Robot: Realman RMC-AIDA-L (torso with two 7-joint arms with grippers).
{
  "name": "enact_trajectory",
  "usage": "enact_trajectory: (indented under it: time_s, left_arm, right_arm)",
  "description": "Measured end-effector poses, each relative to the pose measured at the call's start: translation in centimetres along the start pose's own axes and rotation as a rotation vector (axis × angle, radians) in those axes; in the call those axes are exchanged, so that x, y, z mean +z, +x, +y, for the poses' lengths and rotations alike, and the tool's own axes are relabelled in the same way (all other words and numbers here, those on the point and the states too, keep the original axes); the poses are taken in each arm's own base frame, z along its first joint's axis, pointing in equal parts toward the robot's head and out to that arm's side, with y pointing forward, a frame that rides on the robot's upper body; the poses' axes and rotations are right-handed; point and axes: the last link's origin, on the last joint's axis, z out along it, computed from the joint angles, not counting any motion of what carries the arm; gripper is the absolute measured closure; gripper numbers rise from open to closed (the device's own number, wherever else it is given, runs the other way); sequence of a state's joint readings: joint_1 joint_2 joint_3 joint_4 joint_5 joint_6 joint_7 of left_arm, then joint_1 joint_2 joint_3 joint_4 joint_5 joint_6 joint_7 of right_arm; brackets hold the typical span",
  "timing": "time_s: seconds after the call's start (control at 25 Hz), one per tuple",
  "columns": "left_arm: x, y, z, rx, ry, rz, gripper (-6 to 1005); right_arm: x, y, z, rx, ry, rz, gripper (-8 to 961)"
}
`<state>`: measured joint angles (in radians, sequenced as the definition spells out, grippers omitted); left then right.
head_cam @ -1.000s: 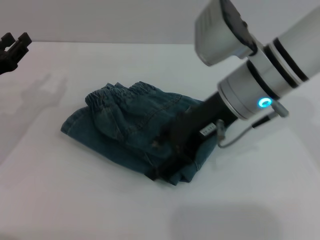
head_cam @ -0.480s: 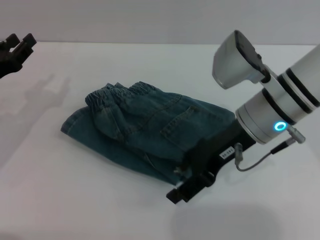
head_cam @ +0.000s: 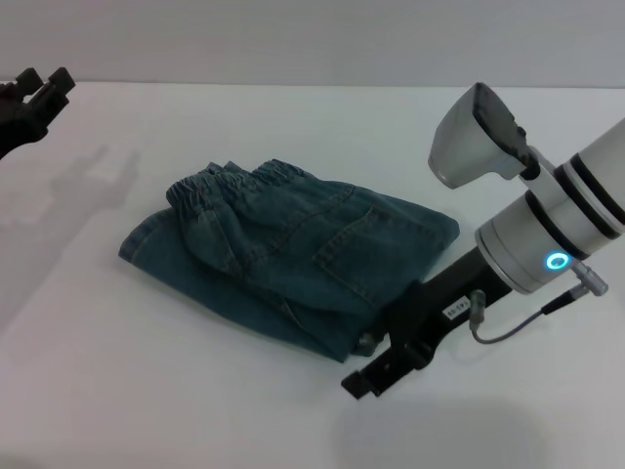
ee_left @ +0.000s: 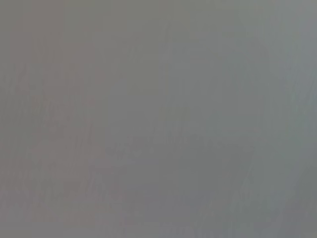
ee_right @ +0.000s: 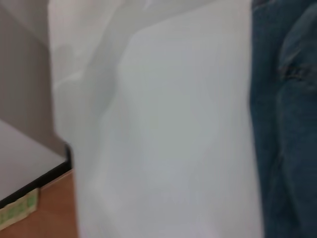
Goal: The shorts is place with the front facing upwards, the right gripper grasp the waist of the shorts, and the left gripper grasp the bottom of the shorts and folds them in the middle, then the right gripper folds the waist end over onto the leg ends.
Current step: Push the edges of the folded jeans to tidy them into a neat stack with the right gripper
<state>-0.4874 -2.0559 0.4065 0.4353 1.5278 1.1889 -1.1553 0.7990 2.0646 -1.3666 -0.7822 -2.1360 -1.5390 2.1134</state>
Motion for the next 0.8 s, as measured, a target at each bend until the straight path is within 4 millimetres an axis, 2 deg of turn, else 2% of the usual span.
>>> enact_trajectory:
  time_s: [0.32, 0.6, 0.72, 0.8]
  left_arm:
    - [-0.1, -0.2, 0.0, -0.005, -0.001, -0.004, 505]
    - [-0.3, -0.3, 0.0, -0.012, 0.000, -0.004, 504]
    - [-0.3, -0.3, 0.0, -0.016, 0.000, -0.004, 504]
    - [-0.2, -0.2, 0.0, -0.017, -0.002, -0.003, 504]
  right_arm:
    - [-0.1, 0.4, -2.0, 0.034, 0.122, -0.059, 169]
    - [-2.3, 1.5, -4.2, 0.083, 0.255, -0.200, 169]
    - [-3.1, 2.0, -4.3, 0.082, 0.259, -0.242, 169]
    - [-3.4, 2.1, -3.7, 0.058, 0.230, -0.264, 169]
